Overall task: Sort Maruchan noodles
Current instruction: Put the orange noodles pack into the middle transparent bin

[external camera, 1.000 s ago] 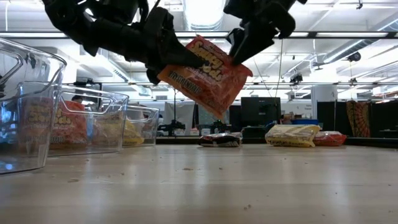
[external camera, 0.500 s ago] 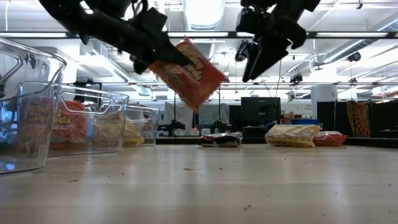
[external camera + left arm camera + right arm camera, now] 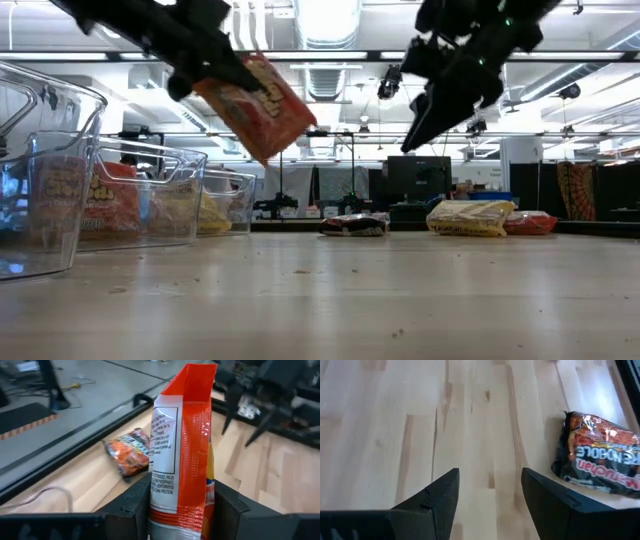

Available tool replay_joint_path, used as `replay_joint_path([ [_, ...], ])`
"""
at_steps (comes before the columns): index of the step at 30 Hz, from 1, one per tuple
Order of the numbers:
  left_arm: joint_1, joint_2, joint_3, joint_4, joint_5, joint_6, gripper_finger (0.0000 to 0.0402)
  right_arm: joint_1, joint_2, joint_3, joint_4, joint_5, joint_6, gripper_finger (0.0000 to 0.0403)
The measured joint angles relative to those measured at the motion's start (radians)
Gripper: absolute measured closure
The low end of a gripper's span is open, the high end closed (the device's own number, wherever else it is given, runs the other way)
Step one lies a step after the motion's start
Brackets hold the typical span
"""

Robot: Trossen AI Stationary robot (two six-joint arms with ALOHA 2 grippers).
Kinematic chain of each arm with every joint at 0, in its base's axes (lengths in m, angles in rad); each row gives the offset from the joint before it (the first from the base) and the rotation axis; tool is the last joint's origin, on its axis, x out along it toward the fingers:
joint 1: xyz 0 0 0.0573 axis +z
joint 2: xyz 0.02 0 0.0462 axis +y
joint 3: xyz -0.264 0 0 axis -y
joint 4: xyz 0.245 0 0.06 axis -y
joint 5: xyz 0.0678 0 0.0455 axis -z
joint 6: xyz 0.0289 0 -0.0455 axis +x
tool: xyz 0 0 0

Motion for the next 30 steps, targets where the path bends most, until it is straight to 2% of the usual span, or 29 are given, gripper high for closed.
replay_joint_path([
  [4, -0.095, -0.077, 0.000, -0.101, -0.143, -0.099, 0.0274, 0.000, 0.001, -0.085, 0.145, 0.001, 0.044, 0.0199],
  [7, -0.197, -0.114, 0.000, -0.190, -0.298, -0.197, 0.0274, 0.000, 0.009, -0.110, 0.198, 0.001, 0.062, 0.0199],
  [11, -0.340, -0.130, 0.000, -0.290, -0.493, -0.336, 0.0275, 0.000, 0.011, -0.116, 0.209, 0.004, 0.064, 0.0199],
  [15, -0.464, -0.128, 0.004, -0.413, -0.618, -0.481, 0.0275, 0.000, 0.019, -0.117, 0.206, 0.010, 0.097, 0.0199],
  [18, -0.521, -0.126, 0.018, -0.531, -0.661, -0.607, 0.0275, 0.000, 0.022, -0.117, 0.205, 0.011, 0.104, 0.0199],
  [25, -0.557, -0.125, 0.047, -0.837, -0.646, -0.883, 0.0275, 0.000, 0.022, -0.117, 0.206, 0.010, 0.105, 0.0199],
  [30, -0.557, -0.124, 0.051, -0.912, -0.599, -0.953, 0.0275, 0.000, 0.022, -0.117, 0.206, 0.010, 0.106, 0.0199],
])
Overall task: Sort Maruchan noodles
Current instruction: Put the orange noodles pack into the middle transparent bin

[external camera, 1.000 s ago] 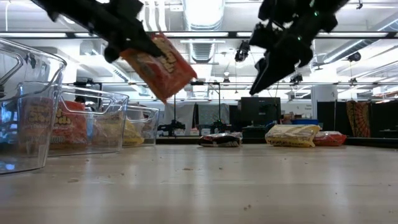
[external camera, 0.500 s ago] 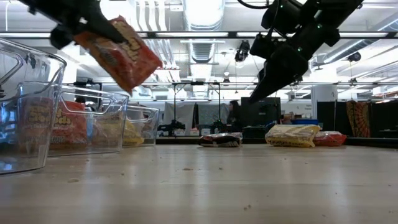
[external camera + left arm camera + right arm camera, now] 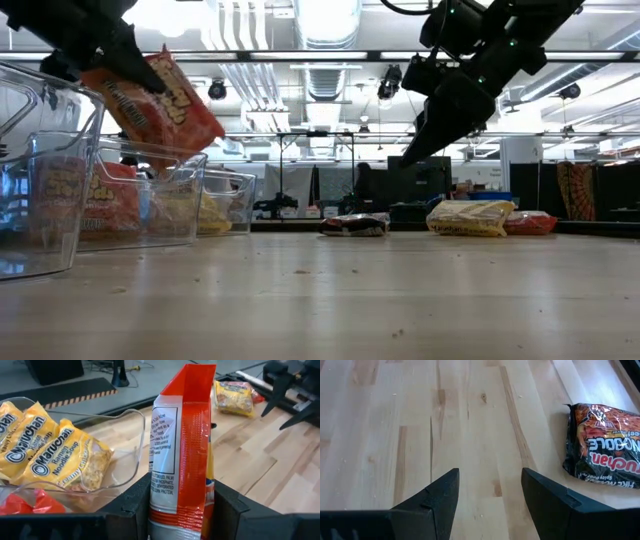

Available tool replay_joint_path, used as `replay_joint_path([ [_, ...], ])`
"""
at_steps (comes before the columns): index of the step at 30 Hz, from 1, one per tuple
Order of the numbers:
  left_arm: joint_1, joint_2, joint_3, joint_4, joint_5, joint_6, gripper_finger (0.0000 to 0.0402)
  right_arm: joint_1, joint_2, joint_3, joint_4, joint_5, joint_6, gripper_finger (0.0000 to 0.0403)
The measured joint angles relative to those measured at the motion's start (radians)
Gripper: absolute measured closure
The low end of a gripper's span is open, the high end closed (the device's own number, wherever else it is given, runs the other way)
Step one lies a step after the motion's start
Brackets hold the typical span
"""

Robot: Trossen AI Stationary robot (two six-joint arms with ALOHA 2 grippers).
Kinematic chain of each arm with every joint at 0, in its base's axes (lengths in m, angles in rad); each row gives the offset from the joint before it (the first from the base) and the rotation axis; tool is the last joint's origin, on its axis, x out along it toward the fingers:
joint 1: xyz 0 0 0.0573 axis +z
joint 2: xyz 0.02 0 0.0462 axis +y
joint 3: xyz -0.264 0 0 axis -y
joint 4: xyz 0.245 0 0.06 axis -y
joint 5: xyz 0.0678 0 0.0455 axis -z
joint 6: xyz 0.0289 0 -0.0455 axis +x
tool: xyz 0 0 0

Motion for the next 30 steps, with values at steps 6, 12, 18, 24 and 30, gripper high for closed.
replay_joint_path([
  [6, 0.001, 0.000, -0.006, -0.043, 0.020, -0.001, 0.0274, 0.000, 0.000, 0.000, 0.000, 0.000, -0.001, 0.0199],
  [12, 0.002, 0.000, -0.030, -0.078, 0.002, -0.050, 0.0274, 0.000, 0.000, 0.000, 0.000, 0.000, -0.002, 0.0199],
  [18, 0.004, 0.007, -0.072, -0.100, -0.006, -0.123, 0.0274, 0.000, 0.000, 0.000, 0.000, 0.000, 0.000, 0.0199],
  [24, 0.019, 0.014, -0.124, -0.103, -0.017, -0.208, 0.0274, 0.000, 0.000, 0.000, 0.000, 0.000, -0.001, 0.0199],
  [30, 0.022, 0.015, -0.148, -0.113, -0.011, -0.210, 0.0274, 0.000, 0.000, 0.000, 0.000, 0.000, -0.002, 0.0199],
])
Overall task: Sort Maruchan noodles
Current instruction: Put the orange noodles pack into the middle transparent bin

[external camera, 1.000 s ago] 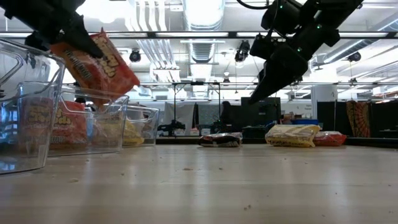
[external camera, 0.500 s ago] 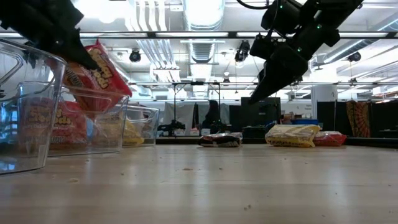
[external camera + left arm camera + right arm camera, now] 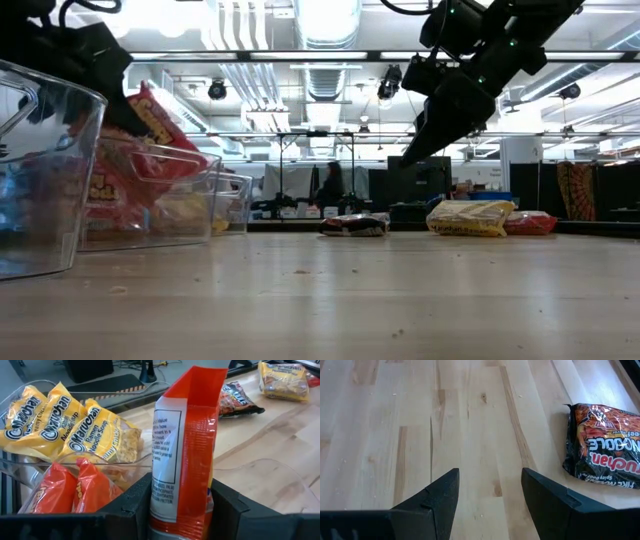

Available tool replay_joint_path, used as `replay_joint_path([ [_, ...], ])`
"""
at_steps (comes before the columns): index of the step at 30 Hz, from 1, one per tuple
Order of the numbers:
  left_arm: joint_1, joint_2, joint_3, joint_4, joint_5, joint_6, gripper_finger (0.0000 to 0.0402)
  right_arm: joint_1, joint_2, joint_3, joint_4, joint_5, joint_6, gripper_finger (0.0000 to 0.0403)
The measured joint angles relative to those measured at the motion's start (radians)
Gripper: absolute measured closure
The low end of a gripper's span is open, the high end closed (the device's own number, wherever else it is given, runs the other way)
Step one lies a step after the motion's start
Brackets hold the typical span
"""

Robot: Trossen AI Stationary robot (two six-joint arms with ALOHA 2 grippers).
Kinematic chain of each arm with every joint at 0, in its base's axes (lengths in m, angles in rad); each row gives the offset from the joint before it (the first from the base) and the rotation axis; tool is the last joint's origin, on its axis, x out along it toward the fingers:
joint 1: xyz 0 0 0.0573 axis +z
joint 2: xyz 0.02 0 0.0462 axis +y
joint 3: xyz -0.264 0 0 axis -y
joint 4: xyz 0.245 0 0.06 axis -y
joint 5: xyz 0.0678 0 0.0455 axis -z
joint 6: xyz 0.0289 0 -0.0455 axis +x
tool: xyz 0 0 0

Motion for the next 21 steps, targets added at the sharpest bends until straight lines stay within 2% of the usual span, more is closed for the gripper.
replay_joint_path([
  [14, 0.001, 0.000, -0.049, 0.006, 0.087, -0.112, 0.0272, 0.000, 0.000, 0.000, 0.000, 0.000, 0.000, 0.0199],
  [21, 0.002, 0.001, -0.050, 0.001, 0.145, -0.134, 0.0237, 0.000, 0.000, 0.000, 0.000, 0.000, 0.002, 0.0199],
])
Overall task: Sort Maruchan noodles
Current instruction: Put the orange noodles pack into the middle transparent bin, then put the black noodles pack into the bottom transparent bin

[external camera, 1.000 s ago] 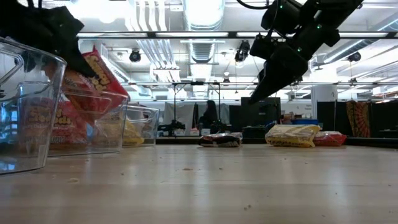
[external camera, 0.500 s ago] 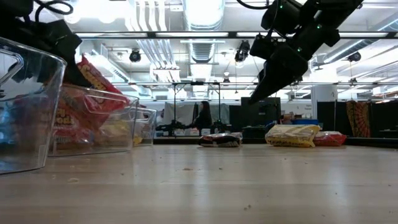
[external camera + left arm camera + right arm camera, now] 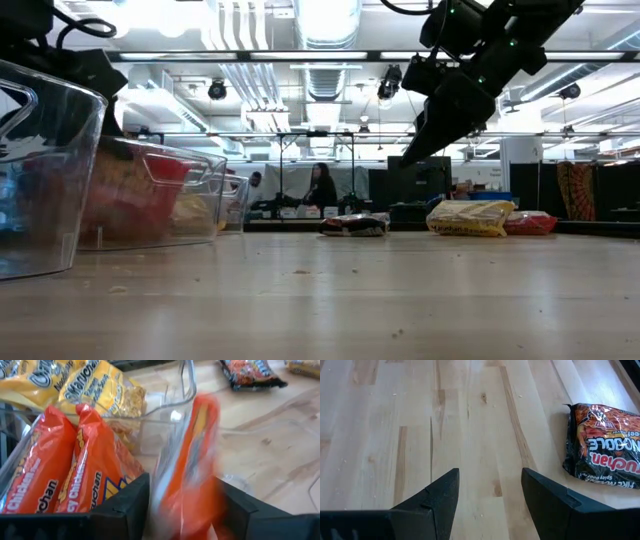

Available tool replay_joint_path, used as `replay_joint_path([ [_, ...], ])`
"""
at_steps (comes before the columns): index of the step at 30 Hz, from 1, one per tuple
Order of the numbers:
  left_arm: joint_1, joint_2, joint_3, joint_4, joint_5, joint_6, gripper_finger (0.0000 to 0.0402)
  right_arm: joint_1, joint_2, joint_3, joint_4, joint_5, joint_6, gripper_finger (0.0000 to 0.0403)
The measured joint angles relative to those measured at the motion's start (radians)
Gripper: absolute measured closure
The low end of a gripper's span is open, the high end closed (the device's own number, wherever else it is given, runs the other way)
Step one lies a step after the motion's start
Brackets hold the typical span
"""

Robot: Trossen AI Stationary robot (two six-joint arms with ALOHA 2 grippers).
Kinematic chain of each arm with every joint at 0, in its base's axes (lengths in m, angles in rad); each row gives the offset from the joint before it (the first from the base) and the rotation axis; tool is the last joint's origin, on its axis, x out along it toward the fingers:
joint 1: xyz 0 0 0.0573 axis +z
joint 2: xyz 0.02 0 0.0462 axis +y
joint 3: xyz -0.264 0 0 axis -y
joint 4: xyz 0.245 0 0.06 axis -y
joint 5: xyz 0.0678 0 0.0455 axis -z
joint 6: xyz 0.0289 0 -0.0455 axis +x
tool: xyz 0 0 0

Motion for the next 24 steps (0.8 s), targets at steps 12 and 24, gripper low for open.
replay_joint_path([
  [12, 0.000, -0.002, 0.019, -0.069, 0.046, 0.000, 0.0201, 0.000, 0.000, 0.000, 0.000, 0.000, -0.002, 0.0199],
  [24, 0.018, 0.003, 0.127, -0.011, -0.163, 0.172, 0.0200, 0.000, 0.000, 0.000, 0.000, 0.000, -0.001, 0.0199],
])
